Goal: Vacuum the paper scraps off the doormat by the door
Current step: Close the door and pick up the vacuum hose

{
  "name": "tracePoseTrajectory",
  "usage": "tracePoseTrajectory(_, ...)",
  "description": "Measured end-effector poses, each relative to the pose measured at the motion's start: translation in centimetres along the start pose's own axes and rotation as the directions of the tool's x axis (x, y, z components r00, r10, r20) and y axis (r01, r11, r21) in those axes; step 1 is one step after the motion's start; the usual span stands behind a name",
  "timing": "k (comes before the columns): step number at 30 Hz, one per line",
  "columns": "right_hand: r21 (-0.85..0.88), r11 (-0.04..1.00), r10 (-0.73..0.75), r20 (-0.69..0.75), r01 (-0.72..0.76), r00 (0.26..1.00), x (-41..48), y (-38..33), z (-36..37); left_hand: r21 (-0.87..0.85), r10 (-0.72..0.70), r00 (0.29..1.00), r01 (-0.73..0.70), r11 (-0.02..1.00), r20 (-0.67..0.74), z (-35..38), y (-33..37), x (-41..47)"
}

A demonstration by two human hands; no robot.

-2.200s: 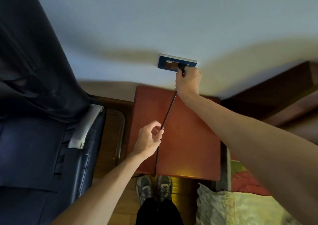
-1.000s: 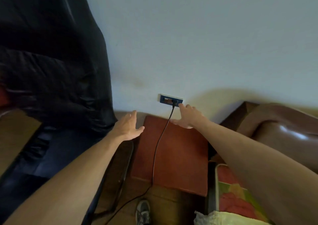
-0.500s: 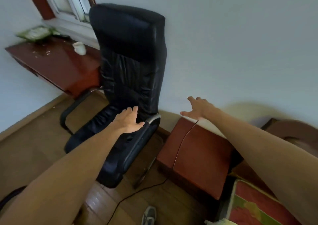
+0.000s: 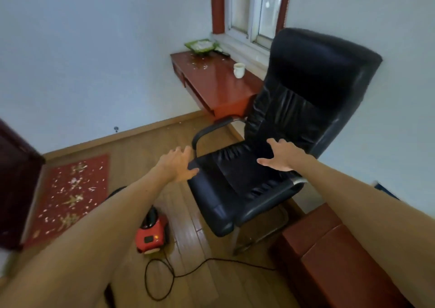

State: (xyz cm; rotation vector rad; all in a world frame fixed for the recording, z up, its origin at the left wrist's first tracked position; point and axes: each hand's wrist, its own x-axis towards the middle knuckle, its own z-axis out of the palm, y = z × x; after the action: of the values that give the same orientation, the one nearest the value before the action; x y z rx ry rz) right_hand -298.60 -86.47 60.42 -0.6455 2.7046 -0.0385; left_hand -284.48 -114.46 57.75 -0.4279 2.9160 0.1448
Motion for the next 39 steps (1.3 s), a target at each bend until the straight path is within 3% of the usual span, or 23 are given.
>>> tracePoseTrajectory(8,-0.08,0.968,-0.242,-0.021,0.24,0.97,-1.4,-18.4,0.4,0.003,-0.243,0.969,0.243,0.97,-0.036,-1.0,-16.5,-11.4)
tracePoseTrajectory(15,-0.153,0.926,-0.354,-0.034,0.345,0.935,-5.5,-34.1,1.3,-0.031,-0.39,0.916,0.389,0.921,-0.091,-2.8,-29.6,-22.5)
tracePoseTrajectory(23,-0.167,0.839,-0.535,-0.082,0.518,0.841,-9.7,-51.6,2.3,-0.034,-0.521,0.844,0.521,0.853,-0.126,-3.1,-41.6,-33.5)
tracePoseTrajectory(34,-0.243,0.704,-0.683,0.026,0.667,0.73,-7.2,-68.5,3.8,-0.062,-0.677,0.723,0.676,0.734,-0.135,-2.4,-53.5,-39.5)
tracePoseTrajectory(39,-0.229,0.616,-0.762,0.068,0.753,0.644,-4.2,-76.5,4.6,-0.024,-0.737,0.666,0.74,0.672,-0.117,-2.9,-59.0,-40.0)
